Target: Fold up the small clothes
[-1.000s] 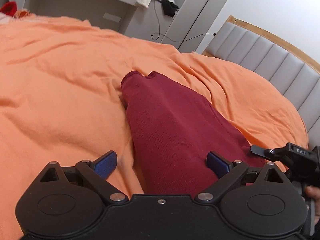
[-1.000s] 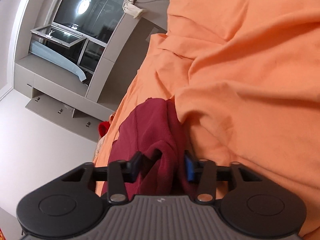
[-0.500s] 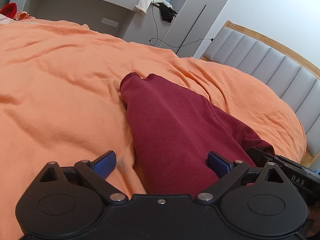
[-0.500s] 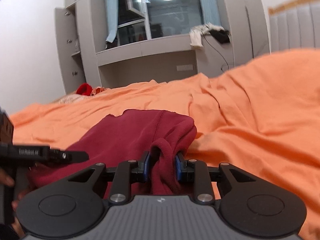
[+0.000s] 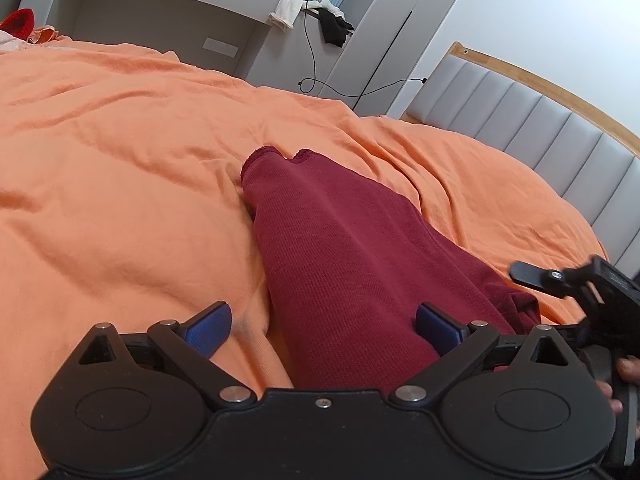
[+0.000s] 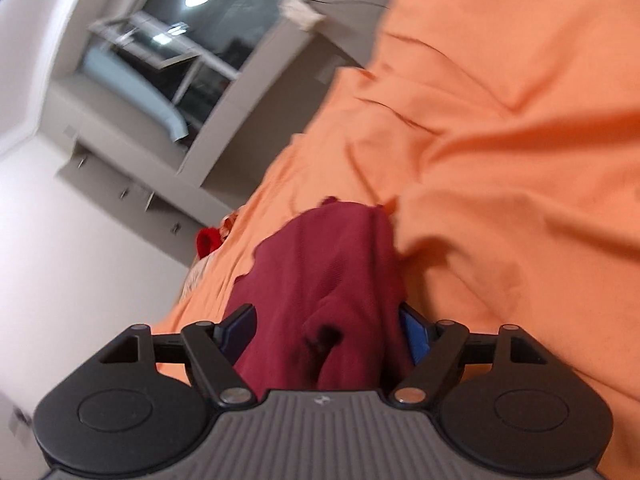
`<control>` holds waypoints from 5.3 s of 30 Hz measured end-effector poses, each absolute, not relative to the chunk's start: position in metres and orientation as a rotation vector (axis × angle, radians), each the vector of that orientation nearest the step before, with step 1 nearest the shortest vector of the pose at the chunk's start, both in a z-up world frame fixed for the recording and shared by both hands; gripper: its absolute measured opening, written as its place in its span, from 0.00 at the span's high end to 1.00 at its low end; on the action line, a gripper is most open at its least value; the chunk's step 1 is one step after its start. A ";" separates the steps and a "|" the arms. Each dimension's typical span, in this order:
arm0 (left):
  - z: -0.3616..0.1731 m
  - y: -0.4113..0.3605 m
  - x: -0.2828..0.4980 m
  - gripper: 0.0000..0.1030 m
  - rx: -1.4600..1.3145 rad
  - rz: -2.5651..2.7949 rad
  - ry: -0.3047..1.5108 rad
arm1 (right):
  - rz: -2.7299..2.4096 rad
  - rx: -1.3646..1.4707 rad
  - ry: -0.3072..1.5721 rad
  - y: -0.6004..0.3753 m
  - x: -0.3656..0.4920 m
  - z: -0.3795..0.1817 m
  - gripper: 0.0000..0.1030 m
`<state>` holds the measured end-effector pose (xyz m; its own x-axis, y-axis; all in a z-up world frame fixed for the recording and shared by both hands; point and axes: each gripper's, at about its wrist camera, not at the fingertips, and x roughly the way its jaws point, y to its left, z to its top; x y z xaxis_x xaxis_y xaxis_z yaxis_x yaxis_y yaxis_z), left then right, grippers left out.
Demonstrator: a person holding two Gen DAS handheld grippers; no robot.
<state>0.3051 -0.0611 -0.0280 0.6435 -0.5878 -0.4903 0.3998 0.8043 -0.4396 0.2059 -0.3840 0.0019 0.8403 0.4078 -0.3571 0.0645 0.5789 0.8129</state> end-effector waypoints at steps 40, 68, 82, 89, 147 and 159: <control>-0.028 -0.067 0.294 0.00 -0.262 -0.501 0.620 | 0.103 0.650 0.524 -0.347 0.207 0.000 0.53; -0.024 -0.071 0.312 0.14 -0.319 -0.546 0.760 | 0.062 0.429 0.469 -0.319 0.196 0.018 0.63; 0.016 -0.075 0.285 0.70 -0.176 -0.511 0.556 | 0.063 0.191 0.308 -0.270 0.182 0.049 0.70; 0.044 -0.063 0.276 0.71 -0.002 -0.396 0.350 | 0.108 0.021 0.187 -0.222 0.204 0.061 0.71; 0.034 0.019 0.292 0.01 -0.206 -0.044 0.462 | 0.102 0.207 0.319 -0.230 0.262 0.047 0.00; 0.066 0.002 0.244 0.01 -0.136 -0.089 0.298 | 0.067 0.142 0.169 -0.222 0.213 0.071 0.00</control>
